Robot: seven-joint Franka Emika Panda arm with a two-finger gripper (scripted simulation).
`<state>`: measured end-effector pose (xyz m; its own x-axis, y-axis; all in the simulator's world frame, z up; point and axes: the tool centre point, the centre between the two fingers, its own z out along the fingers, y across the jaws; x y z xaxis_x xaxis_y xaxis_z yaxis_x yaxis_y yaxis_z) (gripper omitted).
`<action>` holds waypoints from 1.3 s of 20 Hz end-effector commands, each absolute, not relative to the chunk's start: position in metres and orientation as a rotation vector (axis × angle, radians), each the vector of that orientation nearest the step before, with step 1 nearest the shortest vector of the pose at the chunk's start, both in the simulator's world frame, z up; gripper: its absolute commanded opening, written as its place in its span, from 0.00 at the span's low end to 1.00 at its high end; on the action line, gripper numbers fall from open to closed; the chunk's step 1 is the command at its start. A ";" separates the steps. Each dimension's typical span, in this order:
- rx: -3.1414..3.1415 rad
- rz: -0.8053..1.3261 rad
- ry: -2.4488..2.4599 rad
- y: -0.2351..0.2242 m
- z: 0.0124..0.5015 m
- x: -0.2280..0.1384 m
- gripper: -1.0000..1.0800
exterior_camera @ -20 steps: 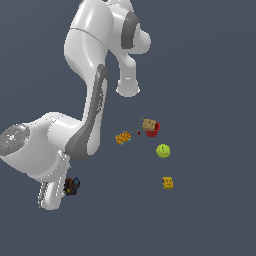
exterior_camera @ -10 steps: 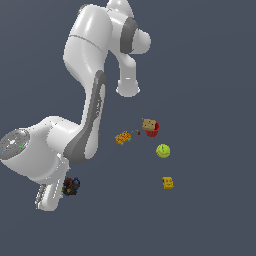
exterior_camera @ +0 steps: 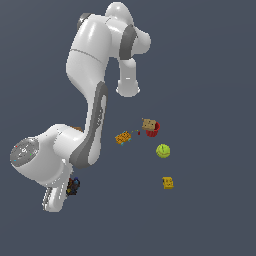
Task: Pick up a designated object from a clutter of objects.
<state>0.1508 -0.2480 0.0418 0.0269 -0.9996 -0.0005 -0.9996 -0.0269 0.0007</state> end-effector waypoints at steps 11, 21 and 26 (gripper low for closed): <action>2.250 0.000 -2.192 -0.248 0.030 0.152 0.00; 2.255 0.011 -2.194 -0.247 0.036 0.155 0.00; 2.255 0.011 -2.194 -0.241 0.042 0.152 0.00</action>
